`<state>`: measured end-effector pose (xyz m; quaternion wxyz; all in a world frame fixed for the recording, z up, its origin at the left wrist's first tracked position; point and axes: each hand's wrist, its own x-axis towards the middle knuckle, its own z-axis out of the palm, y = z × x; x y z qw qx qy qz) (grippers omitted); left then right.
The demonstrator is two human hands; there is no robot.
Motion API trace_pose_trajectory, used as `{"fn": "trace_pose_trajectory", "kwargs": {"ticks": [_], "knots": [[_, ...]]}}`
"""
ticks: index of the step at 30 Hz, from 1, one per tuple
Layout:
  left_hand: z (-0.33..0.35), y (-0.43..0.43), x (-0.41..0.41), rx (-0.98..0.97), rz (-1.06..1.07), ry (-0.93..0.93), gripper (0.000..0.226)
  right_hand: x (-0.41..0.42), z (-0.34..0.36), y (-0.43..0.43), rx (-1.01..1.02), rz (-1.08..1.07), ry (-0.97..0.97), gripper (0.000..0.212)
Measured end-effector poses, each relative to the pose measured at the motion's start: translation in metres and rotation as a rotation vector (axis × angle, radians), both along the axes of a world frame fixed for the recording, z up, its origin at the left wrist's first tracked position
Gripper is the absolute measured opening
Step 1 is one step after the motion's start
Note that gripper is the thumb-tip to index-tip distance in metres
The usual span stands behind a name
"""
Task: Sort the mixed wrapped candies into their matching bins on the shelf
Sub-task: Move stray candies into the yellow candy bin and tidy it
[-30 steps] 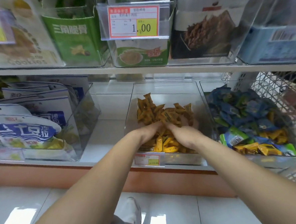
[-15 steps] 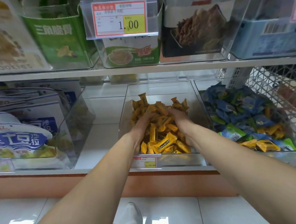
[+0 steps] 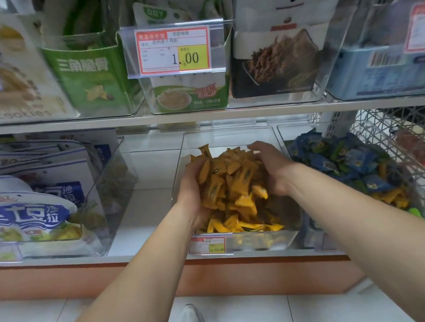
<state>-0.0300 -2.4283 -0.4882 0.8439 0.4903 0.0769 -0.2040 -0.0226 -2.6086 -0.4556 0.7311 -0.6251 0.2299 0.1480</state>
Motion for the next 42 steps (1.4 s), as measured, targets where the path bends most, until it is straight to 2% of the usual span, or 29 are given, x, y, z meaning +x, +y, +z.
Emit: {"fn": "trace_pose_trajectory", "kwargs": {"ticks": [2,3,6,7,10,13,15,18,21,26,28,30,36,42], "knots": [[0.004,0.004,-0.002,0.104,0.029,-0.029,0.046,-0.003,0.011,-0.002,-0.074,0.066,-0.014,0.036],[0.005,0.006,-0.004,0.227,0.050,-0.057,0.042,-0.005,0.016,-0.002,-0.168,0.116,-0.017,0.037],[-0.001,0.010,-0.009,0.732,0.037,-0.257,0.038,-0.016,0.019,0.002,-0.657,0.290,-0.070,0.053],[-0.005,0.010,-0.010,0.870,0.018,-0.327,0.036,-0.020,0.015,0.005,-0.761,0.309,-0.087,0.061],[-0.011,0.011,-0.014,1.104,-0.011,-0.420,0.045,-0.034,-0.009,0.013,-0.791,0.340,-0.048,0.071],[-0.018,0.007,-0.011,1.236,-0.132,-0.331,0.060,-0.041,-0.038,0.016,-0.808,0.371,0.019,0.079],[-0.020,0.004,-0.007,1.190,-0.171,-0.201,0.073,-0.040,-0.046,0.014,-0.797,0.299,0.027,0.084],[-0.019,-0.001,-0.004,0.961,-0.161,-0.061,0.085,-0.037,-0.050,0.015,-0.730,0.241,0.021,0.089],[-0.021,-0.002,0.000,0.909,-0.152,-0.048,0.080,-0.036,-0.055,0.018,-0.641,0.203,0.024,0.093],[-0.018,-0.006,0.001,0.550,-0.096,0.020,0.050,-0.025,-0.060,0.032,-0.271,0.034,0.058,0.089],[-0.019,-0.004,0.002,0.450,-0.111,0.071,0.052,-0.022,-0.056,0.036,-0.022,0.029,0.091,0.078],[-0.020,-0.002,0.003,0.352,-0.128,0.114,0.060,-0.018,-0.054,0.036,0.108,0.036,0.110,0.069],[-0.018,0.002,0.006,0.070,-0.100,0.104,0.064,-0.008,-0.053,0.022,0.139,-0.059,0.084,0.063],[-0.008,0.002,0.008,0.029,-0.021,0.056,0.065,0.002,-0.026,0.015,0.087,-0.017,-0.058,0.049]]}}
